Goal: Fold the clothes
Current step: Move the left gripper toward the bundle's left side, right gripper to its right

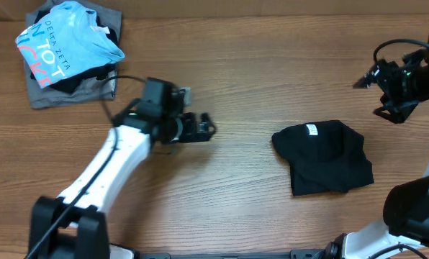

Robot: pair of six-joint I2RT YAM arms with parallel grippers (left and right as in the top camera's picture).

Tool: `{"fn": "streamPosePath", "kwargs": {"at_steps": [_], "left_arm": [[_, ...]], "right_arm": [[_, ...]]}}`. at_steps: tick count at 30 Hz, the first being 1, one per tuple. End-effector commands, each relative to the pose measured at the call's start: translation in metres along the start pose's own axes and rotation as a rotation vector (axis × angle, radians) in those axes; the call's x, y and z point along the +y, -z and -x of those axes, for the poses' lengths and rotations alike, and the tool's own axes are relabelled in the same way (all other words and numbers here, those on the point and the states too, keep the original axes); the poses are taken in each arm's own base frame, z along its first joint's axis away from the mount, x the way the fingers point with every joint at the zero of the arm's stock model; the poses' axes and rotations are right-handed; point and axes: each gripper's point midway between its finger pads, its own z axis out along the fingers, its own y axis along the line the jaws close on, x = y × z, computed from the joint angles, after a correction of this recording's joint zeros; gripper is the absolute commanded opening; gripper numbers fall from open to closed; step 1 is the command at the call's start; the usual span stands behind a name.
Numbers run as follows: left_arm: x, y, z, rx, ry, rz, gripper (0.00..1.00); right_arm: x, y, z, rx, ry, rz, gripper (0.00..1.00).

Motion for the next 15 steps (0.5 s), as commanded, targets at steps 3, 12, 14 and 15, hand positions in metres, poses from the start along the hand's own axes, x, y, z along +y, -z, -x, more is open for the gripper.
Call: {"fn": "streamPosePath", "kwargs": {"at_steps": [3, 12, 14, 15], "left_arm": [[-0.008, -0.045, -0.036, 0.133, -0.003, 0.062, 1.00], [0.026, -0.044, -0.063, 0.224, 0.037, 0.235, 1.00], [0.033, -0.040, -0.069, 0.246, 0.039, 0.273, 1.00], [0.034, -0.039, -0.071, 0.256, 0.038, 0.277, 1.00]], "right_arm": [[-0.020, -0.011, -0.032, 0.078, 0.036, -0.189, 0.04], [-0.082, -0.070, -0.029, 0.027, -0.191, -0.444, 0.04], [-0.110, -0.085, -0.031, 0.003, -0.301, -0.519, 0.04], [-0.122, -0.088, -0.032, -0.011, -0.358, -0.553, 0.04]]}}
